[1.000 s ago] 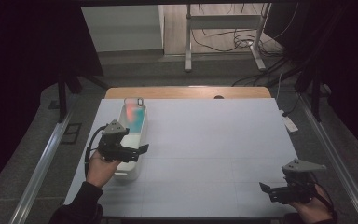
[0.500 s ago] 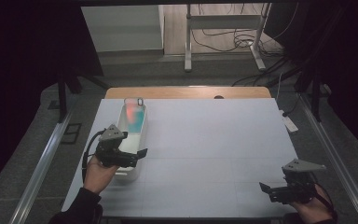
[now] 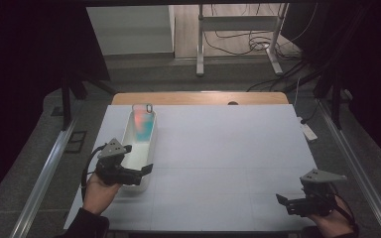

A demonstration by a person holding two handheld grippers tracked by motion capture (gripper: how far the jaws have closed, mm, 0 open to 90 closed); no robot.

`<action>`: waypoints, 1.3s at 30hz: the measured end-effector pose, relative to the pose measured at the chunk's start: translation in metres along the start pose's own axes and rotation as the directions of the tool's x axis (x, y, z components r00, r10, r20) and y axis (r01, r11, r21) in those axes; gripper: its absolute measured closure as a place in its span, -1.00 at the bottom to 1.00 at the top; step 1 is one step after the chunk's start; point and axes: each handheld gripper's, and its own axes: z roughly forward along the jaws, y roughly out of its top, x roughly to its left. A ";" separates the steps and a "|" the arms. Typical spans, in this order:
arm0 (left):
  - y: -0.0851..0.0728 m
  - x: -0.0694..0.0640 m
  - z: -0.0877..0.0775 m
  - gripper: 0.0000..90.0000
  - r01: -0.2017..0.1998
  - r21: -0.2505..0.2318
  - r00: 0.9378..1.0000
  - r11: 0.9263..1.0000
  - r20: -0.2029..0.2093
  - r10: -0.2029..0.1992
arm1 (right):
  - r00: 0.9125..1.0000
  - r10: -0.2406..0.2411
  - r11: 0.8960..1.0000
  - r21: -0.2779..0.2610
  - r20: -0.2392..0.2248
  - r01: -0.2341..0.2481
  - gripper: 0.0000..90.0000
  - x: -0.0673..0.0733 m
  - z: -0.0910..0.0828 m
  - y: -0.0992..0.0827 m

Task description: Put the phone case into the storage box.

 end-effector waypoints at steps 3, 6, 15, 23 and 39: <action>-0.004 -0.002 -0.004 -0.98 0.003 -0.004 1.000 1.000 -0.001 -0.003 | 1.000 0.000 1.000 0.001 0.000 0.000 -1.00 0.000 0.000 0.000; -0.006 -0.003 -0.007 -0.98 0.005 -0.005 1.000 1.000 0.000 -0.005 | 1.000 -0.001 1.000 0.001 0.001 0.001 -1.00 0.000 0.000 0.000; -0.015 -0.008 -0.016 -0.98 0.003 -0.008 1.000 1.000 -0.013 -0.003 | 1.000 -0.001 1.000 0.002 0.002 0.001 -1.00 0.000 0.000 0.000; -0.025 -0.011 -0.021 -0.98 -0.008 0.014 0.999 1.000 -0.034 0.008 | 1.000 -0.001 1.000 0.003 0.002 0.001 -1.00 0.000 0.000 0.000; -0.044 -0.015 -0.032 -0.98 0.012 0.037 0.998 0.999 -0.056 -0.010 | 1.000 -0.001 1.000 0.003 0.003 0.001 -1.00 0.001 0.000 0.000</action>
